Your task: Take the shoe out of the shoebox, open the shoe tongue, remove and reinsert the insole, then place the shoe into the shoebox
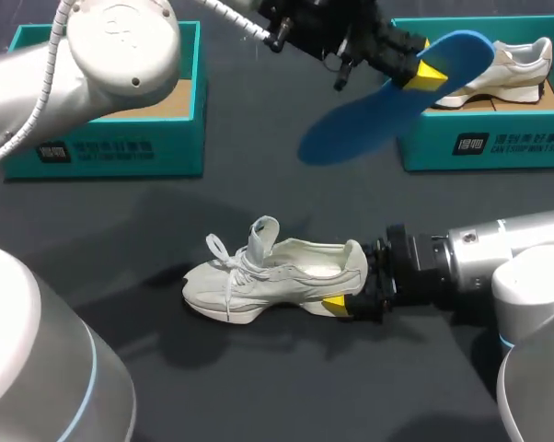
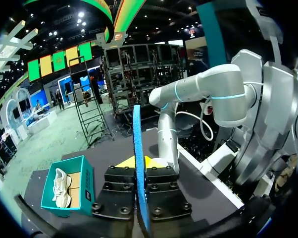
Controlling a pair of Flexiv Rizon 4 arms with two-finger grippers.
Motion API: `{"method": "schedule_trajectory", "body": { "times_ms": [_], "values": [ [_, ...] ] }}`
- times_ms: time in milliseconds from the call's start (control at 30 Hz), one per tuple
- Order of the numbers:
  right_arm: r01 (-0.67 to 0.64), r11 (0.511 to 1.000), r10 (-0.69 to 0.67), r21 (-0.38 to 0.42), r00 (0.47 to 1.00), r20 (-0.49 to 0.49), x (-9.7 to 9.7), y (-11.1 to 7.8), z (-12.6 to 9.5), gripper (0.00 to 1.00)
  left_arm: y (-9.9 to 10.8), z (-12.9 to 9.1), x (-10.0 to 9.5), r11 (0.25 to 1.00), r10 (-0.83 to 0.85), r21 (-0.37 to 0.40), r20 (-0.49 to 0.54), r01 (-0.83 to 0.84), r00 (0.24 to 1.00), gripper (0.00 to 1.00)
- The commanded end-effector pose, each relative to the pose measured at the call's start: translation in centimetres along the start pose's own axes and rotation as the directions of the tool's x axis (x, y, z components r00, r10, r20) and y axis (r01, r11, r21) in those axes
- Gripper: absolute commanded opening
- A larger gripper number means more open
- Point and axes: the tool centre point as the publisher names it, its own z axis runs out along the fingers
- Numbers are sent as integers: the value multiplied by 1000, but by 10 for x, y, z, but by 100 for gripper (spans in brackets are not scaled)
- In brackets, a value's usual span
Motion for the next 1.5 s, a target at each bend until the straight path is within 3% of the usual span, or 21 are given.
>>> {"method": "schedule_trajectory", "body": {
  "times_ms": [33, 433, 567, 900, 1367, 1500],
  "values": [
    [-2, 1000, 2, 5, 1000, 1, 1, 0, 1, 0, 8, -6, 7, 1000, 1, 13, 11, -1, 1000, 0],
    [-2, 1000, 2, 5, 1000, 1, 1, 0, 1, 0, 8, -6, 7, 1000, 1, 13, 11, -1, 1000, 0],
    [-2, 1000, 2, 5, 1000, 1, 1, 0, 1, 0, -7, -12, 10, 998, -19, 61, 58, 16, 998, 0],
    [-2, 1000, 2, 5, 1000, 1, 1, 0, 1, 0, -44, -55, 26, 969, -152, 214, 123, 123, 981, 0],
    [-2, 1000, 2, 5, 1000, 1, 1, 0, 1, 0, -44, -55, 26, 969, -152, 214, 123, 123, 981, 0],
    [-2, 1000, 2, 5, 1000, 1, 1, 0, 1, 0, -43, -57, 45, 930, -254, 303, 127, 206, 959, 0]
  ]
}}
